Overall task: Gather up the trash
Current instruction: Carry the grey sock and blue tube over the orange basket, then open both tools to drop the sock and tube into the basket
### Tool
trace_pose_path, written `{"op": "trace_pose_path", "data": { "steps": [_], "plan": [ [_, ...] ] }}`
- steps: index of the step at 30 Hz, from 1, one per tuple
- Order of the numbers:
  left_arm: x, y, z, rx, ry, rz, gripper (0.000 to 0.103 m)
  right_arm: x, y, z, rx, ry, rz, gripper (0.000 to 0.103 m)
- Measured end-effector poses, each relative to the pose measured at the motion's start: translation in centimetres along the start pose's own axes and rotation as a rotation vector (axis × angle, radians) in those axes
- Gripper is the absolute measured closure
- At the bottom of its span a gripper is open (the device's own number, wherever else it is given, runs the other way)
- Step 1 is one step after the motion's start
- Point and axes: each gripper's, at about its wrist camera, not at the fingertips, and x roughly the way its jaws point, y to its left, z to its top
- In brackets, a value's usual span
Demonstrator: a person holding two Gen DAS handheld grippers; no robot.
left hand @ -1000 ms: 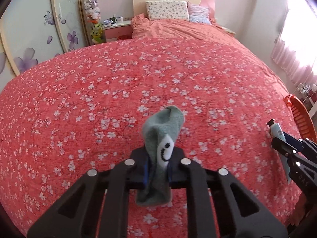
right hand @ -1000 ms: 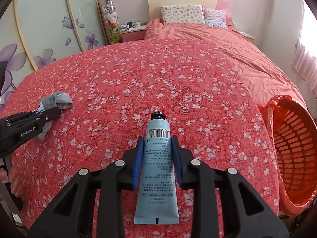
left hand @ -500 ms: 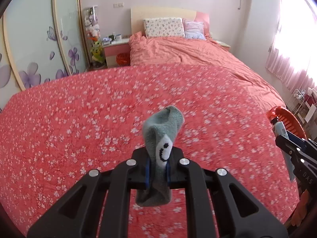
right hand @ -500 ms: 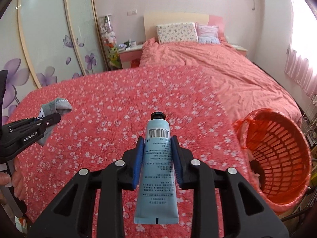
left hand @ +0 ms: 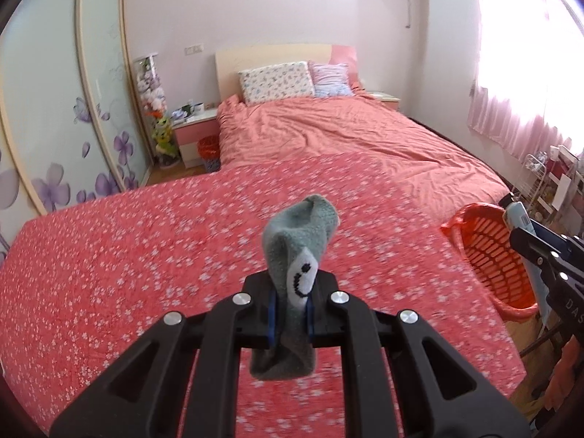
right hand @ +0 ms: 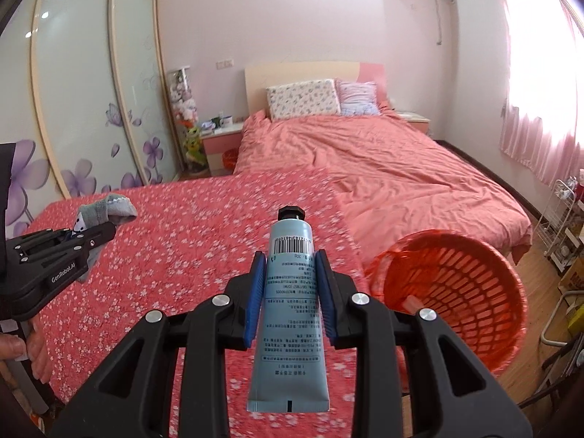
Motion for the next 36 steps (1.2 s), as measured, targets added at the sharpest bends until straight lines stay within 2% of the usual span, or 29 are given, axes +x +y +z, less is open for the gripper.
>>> {"op": "trace_pose_path", "data": {
  "steps": [8,17,22,29,34,36],
  "plan": [
    [-1.1,-5.1,1.5,0.029,-0.029,-0.093,0.091,-2.2,-4.3,0.5,0.057,-0.048,-0.052,0.075],
    [-0.4,-12.6,2.8,0.058,-0.026,-0.251,0.091,-2.7,-10.2,0.4,0.143,-0.063,-0.122,0.075],
    [0.8,-17.7,3.1,0.092,-0.01,-0.343,0.091,-2.2,-12.9,0.2,0.18,-0.058,-0.154,0.075],
    [3.9,-23.7,2.7,0.133,0.047,-0.427,0.091,-0.7,-16.6,-0.1,0.254,-0.048,-0.168,0.075],
    [6.3,-26.5,2.4,0.149,0.078,-0.45,0.09,0.8,-18.9,-0.7,0.311,-0.029,-0.17,0.075],
    [7.5,-27.4,2.3,0.157,0.095,-0.444,0.083,1.4,-19.6,-0.9,0.332,-0.022,-0.172,0.074]
  ]
}}
